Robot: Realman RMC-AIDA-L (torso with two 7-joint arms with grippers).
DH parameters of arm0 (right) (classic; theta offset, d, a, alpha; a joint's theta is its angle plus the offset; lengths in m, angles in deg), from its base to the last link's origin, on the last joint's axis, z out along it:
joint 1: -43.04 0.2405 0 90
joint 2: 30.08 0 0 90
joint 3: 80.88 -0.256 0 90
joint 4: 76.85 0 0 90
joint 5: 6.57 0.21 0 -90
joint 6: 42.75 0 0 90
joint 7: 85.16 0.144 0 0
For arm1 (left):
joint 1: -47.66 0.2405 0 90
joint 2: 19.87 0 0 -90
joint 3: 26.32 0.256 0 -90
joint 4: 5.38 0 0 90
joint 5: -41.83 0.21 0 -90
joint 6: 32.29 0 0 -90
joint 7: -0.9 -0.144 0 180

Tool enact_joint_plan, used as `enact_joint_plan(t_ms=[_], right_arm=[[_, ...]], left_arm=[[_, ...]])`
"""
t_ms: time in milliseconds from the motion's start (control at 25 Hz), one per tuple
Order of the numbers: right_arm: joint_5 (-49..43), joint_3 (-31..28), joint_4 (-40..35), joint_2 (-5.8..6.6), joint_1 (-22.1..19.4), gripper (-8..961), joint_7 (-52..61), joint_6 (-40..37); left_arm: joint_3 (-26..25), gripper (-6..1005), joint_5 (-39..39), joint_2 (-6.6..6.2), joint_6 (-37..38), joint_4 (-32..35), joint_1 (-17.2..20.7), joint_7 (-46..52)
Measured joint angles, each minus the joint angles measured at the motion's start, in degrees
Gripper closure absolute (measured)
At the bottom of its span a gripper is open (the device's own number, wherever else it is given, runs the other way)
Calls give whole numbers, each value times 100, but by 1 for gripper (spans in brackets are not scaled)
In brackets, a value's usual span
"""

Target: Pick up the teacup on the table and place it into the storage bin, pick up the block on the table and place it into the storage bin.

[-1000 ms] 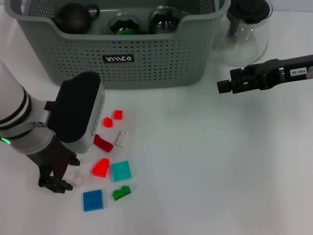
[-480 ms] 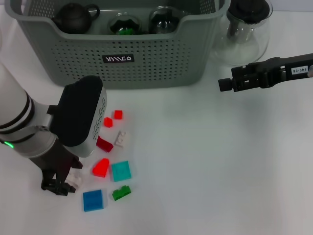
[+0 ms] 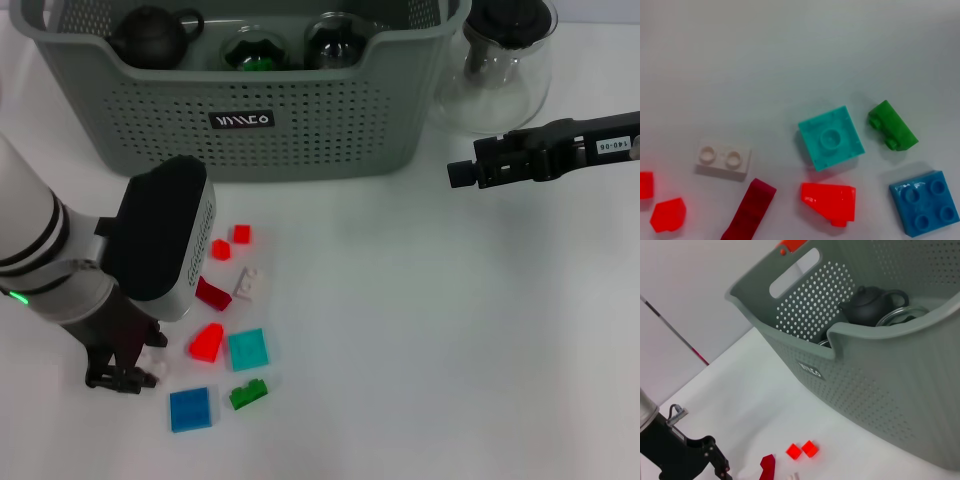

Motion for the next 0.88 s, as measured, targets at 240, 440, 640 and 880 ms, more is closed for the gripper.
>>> enact_joint_plan(t_ms=[240,440,640,880], right_arm=[[0,-17,0,5,2,11,0,0],[0,-23,0,8,5,12,0,0],[0,-40,0,8,14,12,0,0],[0,-41,0,23,10,11,0,-1]], left_arm=[[20,610,0,0,-18,-22,7,16],[17,633,0,0,-9,-25,7,26],[-14,743,0,0,33,-17,7,50],[-90,845,-32,0,72,138,5,252]])
